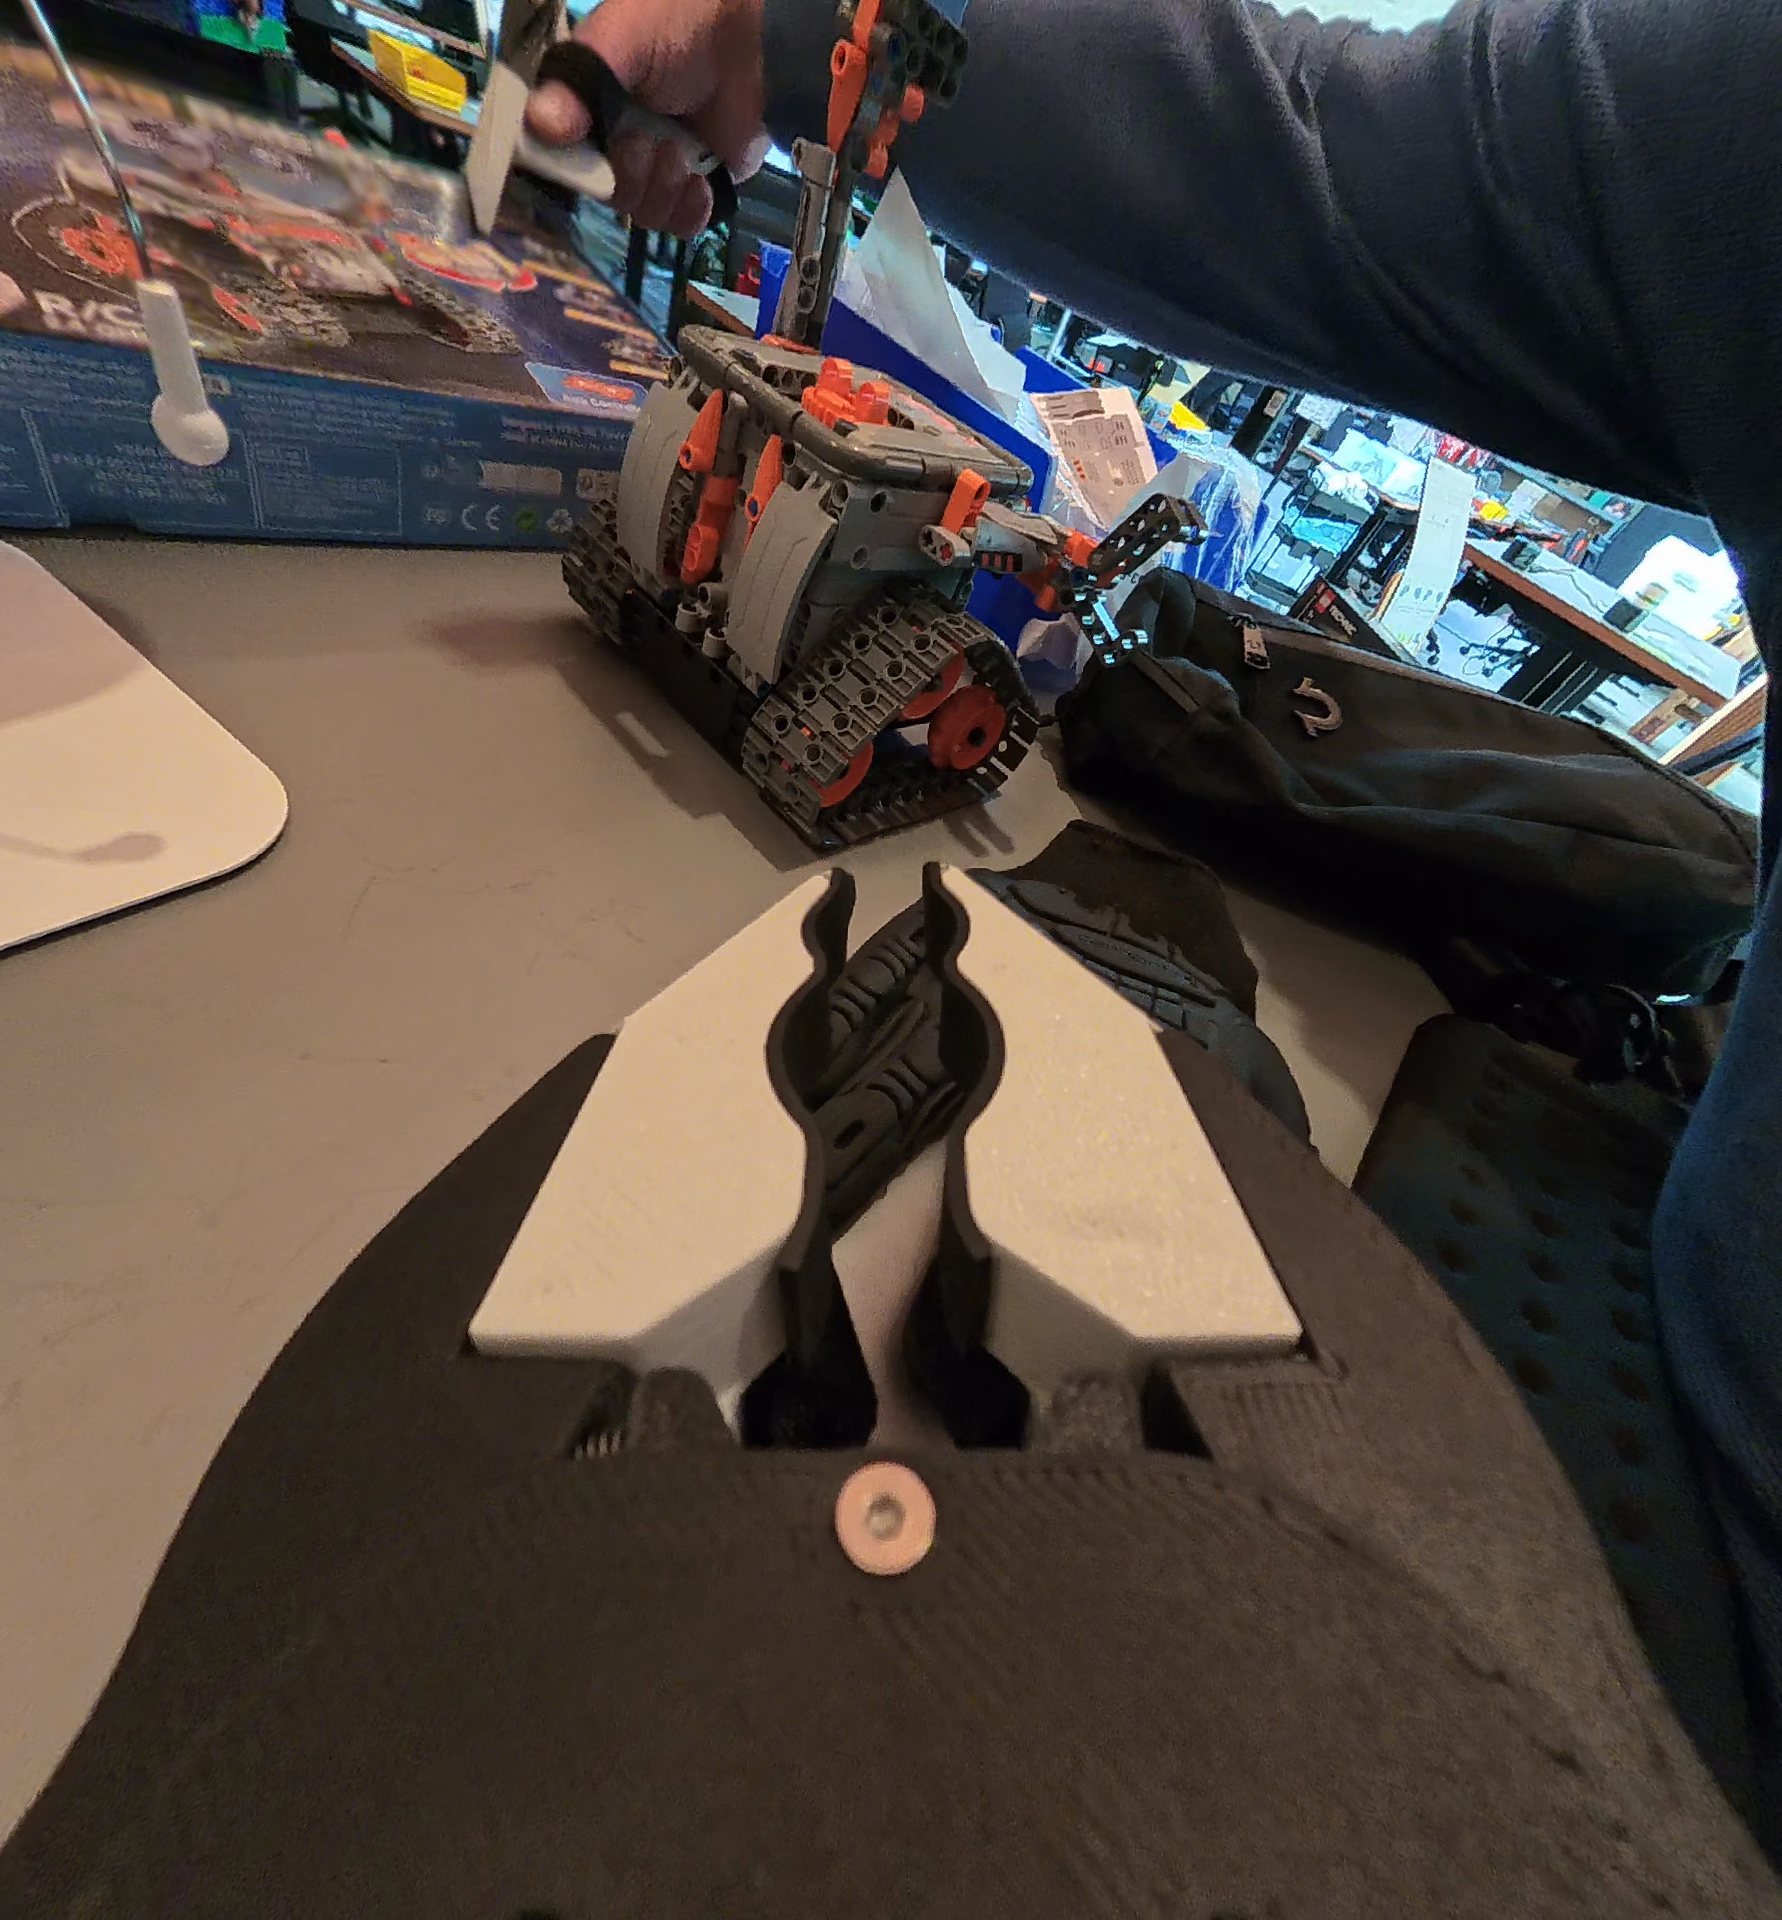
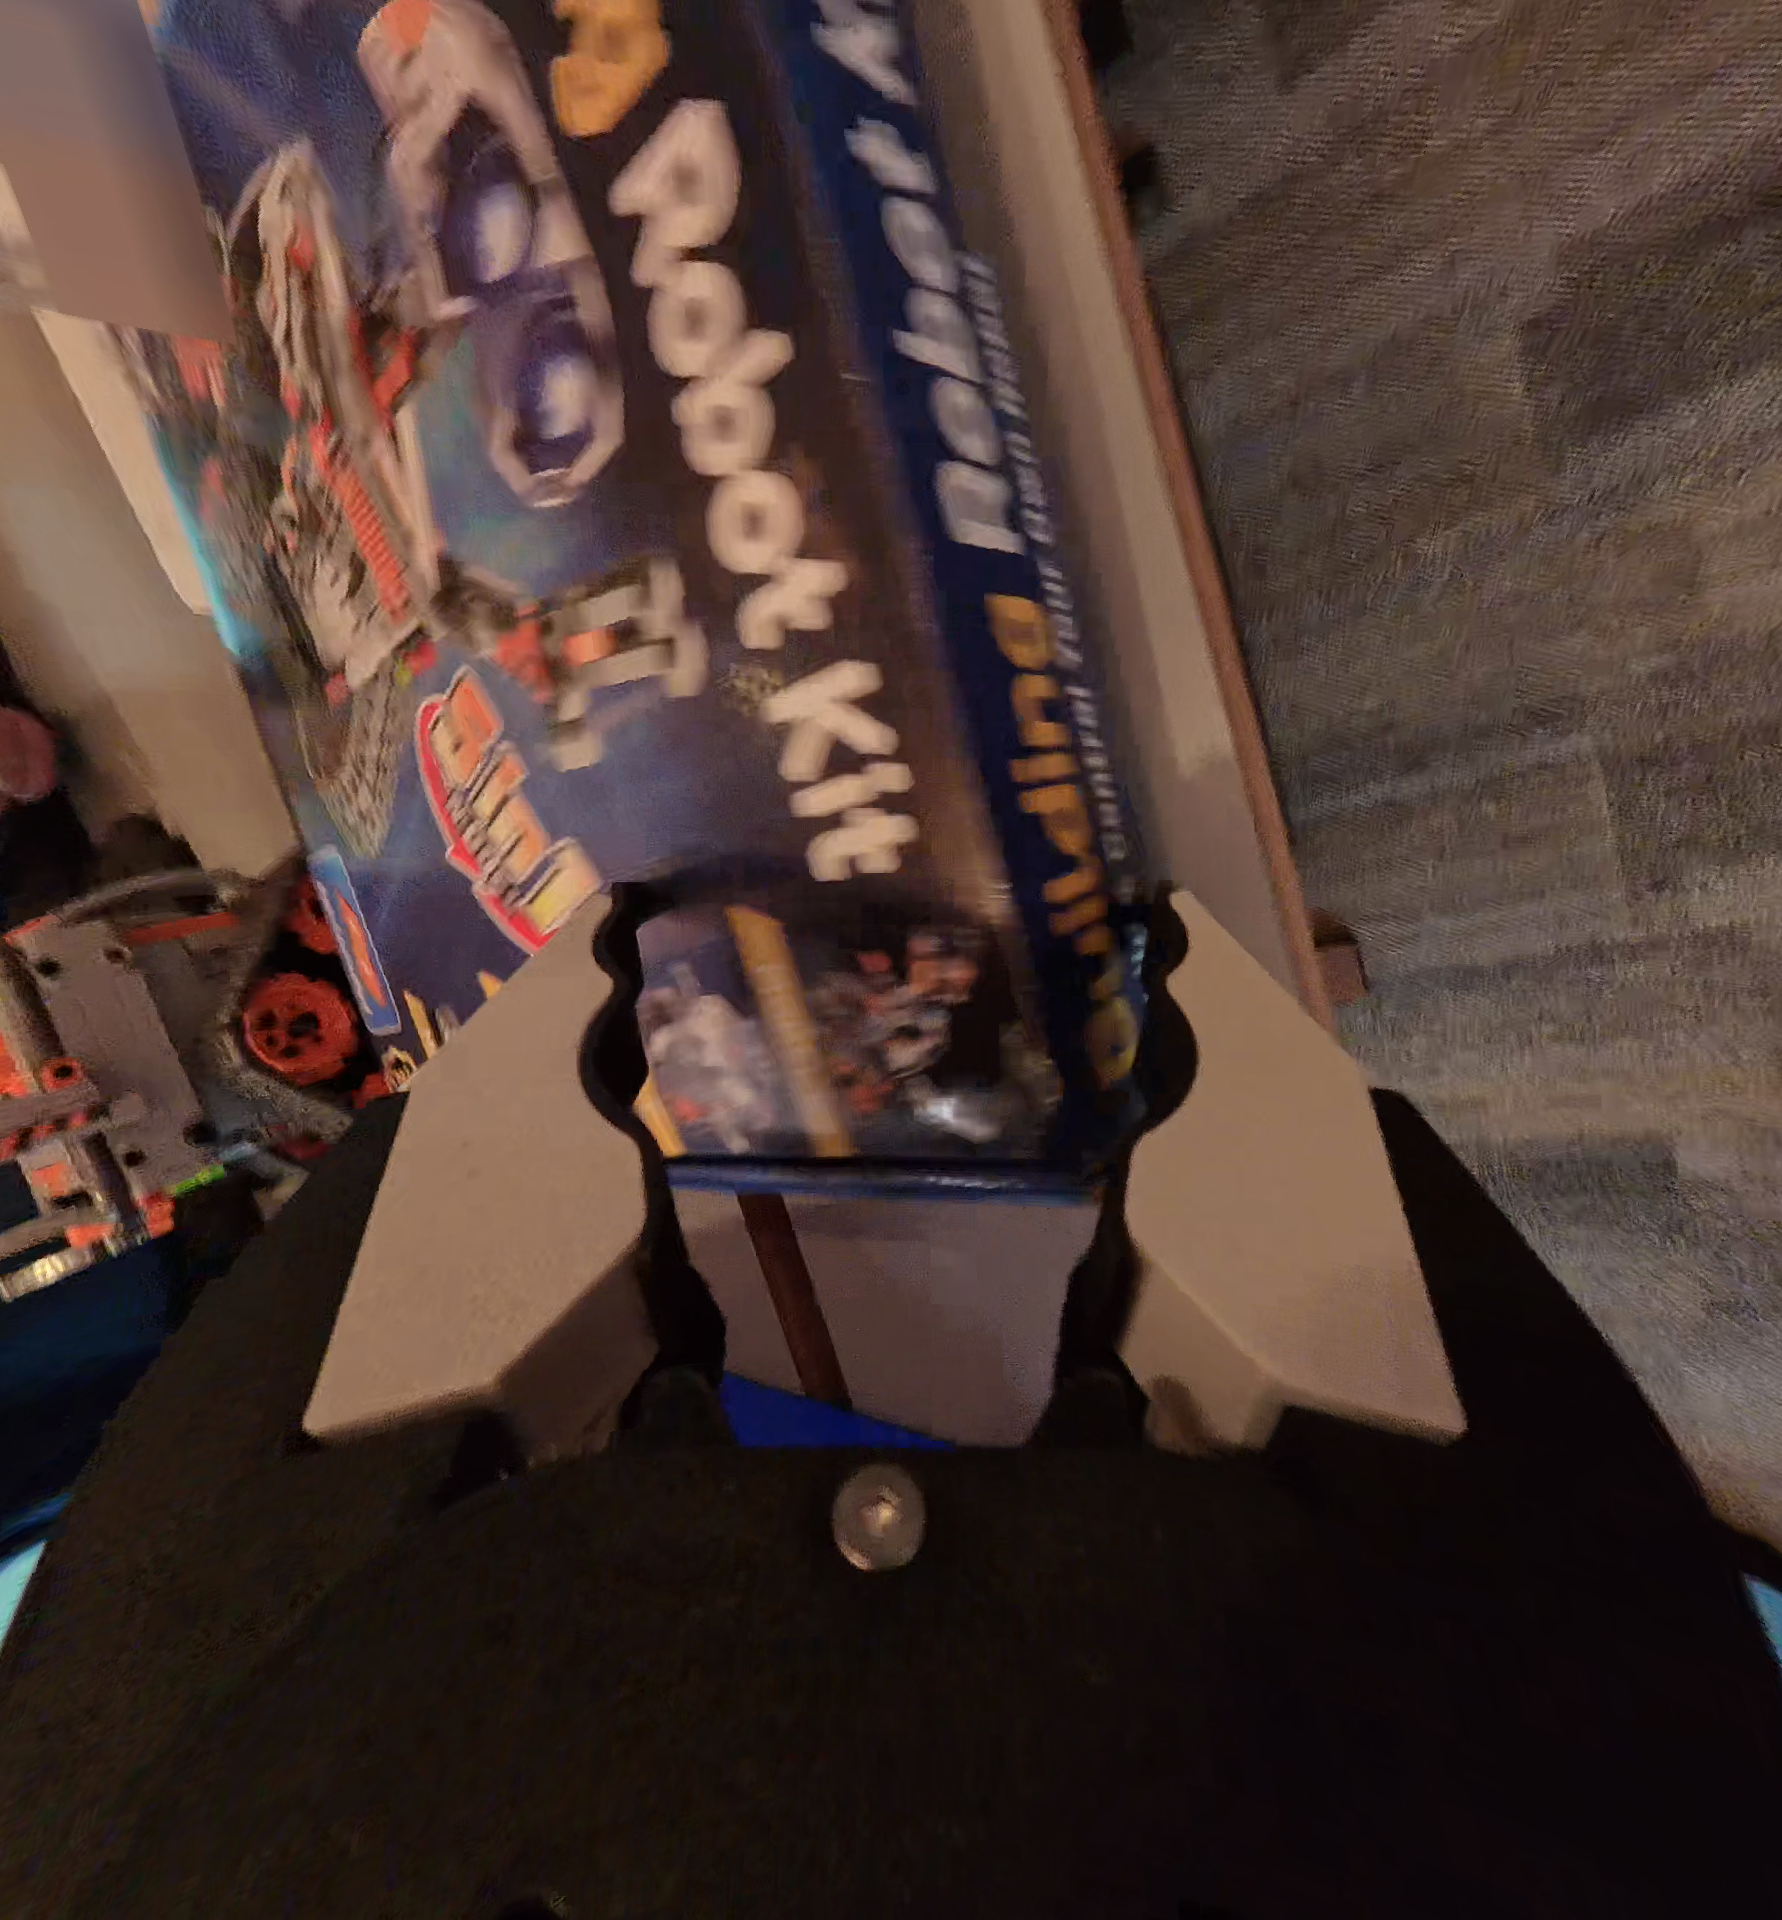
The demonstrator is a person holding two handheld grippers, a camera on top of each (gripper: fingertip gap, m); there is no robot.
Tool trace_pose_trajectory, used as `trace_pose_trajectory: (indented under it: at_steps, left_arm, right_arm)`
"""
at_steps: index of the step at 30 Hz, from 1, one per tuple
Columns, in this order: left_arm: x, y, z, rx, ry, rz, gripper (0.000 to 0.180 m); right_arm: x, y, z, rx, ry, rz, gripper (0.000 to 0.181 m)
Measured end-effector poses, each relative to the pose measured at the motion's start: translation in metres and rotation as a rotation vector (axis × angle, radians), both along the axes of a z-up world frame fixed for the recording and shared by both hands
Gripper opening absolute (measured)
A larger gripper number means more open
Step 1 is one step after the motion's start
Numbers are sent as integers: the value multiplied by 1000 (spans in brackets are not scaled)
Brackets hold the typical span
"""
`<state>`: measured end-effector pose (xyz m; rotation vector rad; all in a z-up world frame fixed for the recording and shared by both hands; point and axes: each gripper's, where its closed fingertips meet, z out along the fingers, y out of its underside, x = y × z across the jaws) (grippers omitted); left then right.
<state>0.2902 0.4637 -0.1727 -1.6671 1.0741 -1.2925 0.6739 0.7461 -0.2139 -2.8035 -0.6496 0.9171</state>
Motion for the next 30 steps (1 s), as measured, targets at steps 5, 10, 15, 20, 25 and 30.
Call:
trace_pose_trajectory:
  at_steps: [5, 10, 15, 20, 25, 30]
  left_arm:
    - [1, -2, -4, 20, 27, 0, 12]
    - [1, -1, -4, 18, 23, 7, 12]
    - [-3, 6, 6, 21, -13, 42, 12]
    - [2, 12, 3, 49, 16, 31, 12]
    - [15, 6, -5, 76, 55, -4, 12]
    - [16, 3, -7, 83, 70, -9, 12]
  right_arm:
    - [-21, -6, -12, -35, -21, 122, 97]
    - [-44, 10, -8, 65, -66, 212, 94]
    - [-46, 13, -4, 119, -84, 254, 84]
    - [-52, 14, 14, 230, -171, 261, 86]
    - [-89, 18, 25, 366, -229, 195, 108]
    - [-81, 23, 6, 371, -330, 201, 119]
